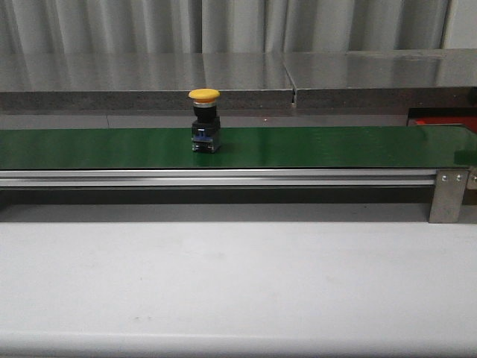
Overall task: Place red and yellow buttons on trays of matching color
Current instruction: 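Carry the red button with the right gripper into the red tray, release, then lower the right gripper onto the yellow button on the belt and grasp, then carry the yellow button with the right gripper into the yellow tray, release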
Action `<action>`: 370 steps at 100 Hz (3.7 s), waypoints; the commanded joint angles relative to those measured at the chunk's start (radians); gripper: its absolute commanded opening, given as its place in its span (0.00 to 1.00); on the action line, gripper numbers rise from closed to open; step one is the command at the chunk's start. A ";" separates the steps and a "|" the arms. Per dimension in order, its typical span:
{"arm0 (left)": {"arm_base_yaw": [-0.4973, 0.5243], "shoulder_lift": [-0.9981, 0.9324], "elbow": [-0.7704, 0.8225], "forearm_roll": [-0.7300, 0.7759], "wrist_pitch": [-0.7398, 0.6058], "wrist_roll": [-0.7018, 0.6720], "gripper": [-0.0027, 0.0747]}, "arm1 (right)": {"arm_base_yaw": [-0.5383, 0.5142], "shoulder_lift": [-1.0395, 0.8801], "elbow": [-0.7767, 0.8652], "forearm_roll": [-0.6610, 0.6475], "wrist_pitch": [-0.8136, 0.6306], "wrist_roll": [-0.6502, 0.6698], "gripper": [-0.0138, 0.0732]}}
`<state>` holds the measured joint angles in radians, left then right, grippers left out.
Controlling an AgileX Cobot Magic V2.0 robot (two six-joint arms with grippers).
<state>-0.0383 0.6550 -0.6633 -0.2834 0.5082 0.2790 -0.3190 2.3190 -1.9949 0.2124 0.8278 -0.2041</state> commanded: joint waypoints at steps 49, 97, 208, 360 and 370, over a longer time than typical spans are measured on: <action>-0.007 -0.002 -0.025 -0.022 -0.073 -0.004 0.01 | -0.006 -0.118 -0.133 0.052 0.082 -0.006 0.76; -0.007 -0.002 -0.025 -0.022 -0.073 -0.004 0.01 | 0.019 -0.360 -0.070 0.235 0.229 -0.185 0.76; -0.007 -0.002 -0.025 -0.022 -0.073 -0.004 0.01 | 0.429 -0.679 0.621 0.301 -0.153 -0.451 0.78; -0.007 -0.002 -0.025 -0.022 -0.073 -0.004 0.01 | 0.057 -0.595 0.389 0.142 0.068 -0.195 0.33; -0.007 -0.002 -0.025 -0.022 -0.073 -0.004 0.01 | -0.038 -0.604 0.449 0.151 0.038 -0.195 0.33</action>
<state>-0.0383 0.6550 -0.6633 -0.2834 0.5082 0.2790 -0.2918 1.7748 -1.5674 0.3441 0.9174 -0.4003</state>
